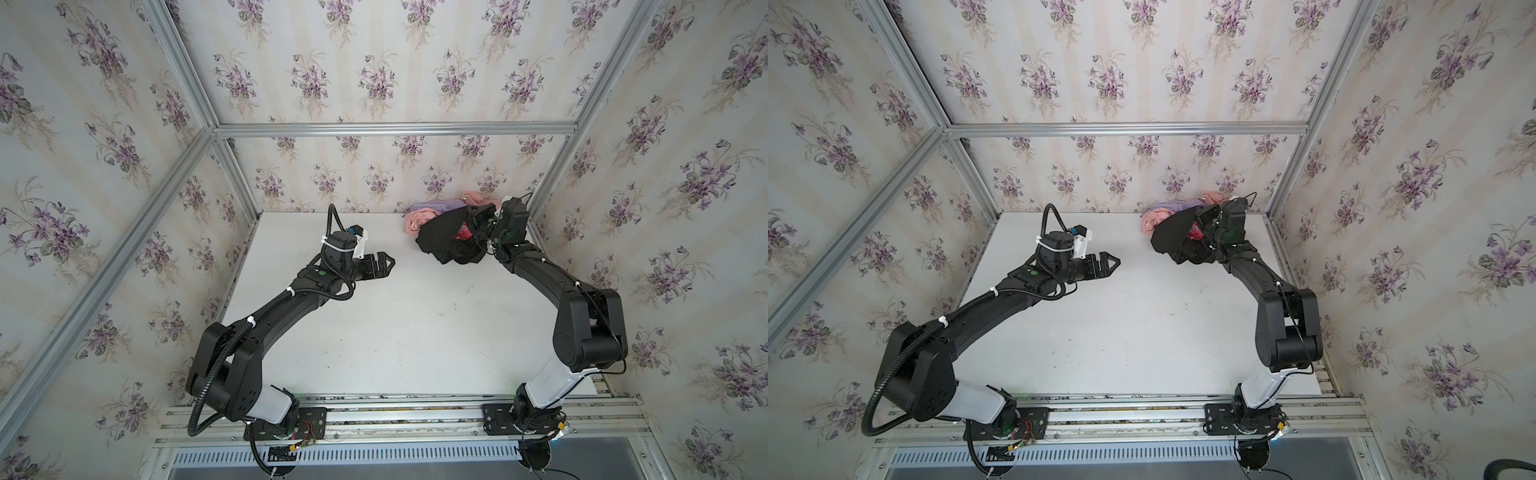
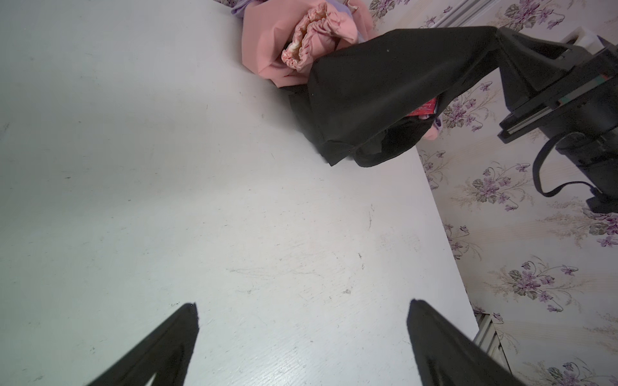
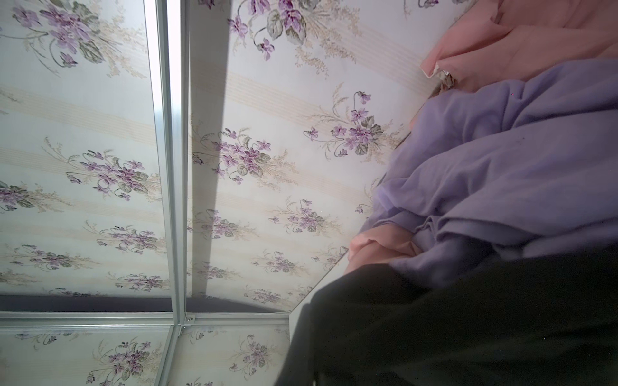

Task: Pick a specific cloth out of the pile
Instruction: 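Lift the black garment with the right gripper up off the pile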

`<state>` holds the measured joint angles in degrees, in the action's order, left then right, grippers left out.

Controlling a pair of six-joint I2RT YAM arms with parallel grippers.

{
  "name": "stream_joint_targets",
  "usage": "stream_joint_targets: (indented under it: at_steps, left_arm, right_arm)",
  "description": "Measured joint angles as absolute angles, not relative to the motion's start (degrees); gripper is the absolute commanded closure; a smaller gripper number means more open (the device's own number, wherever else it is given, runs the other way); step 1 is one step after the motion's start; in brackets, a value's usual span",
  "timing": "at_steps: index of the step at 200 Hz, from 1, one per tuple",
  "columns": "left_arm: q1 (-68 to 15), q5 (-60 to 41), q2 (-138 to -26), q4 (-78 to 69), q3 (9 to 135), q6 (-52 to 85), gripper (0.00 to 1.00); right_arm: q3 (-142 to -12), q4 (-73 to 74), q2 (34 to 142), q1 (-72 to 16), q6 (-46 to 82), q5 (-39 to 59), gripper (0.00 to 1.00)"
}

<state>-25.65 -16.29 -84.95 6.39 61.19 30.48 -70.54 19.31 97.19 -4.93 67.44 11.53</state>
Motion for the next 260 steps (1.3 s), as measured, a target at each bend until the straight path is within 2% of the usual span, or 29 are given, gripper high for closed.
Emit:
stream_joint_targets:
  at_steps: [260]
  left_arm:
    - [-25.6,-16.1,-83.8,5.3,61.4,30.5,0.00]
  right_arm:
    - [-79.1,14.3,93.3,-6.7,64.1,10.2,1.00]
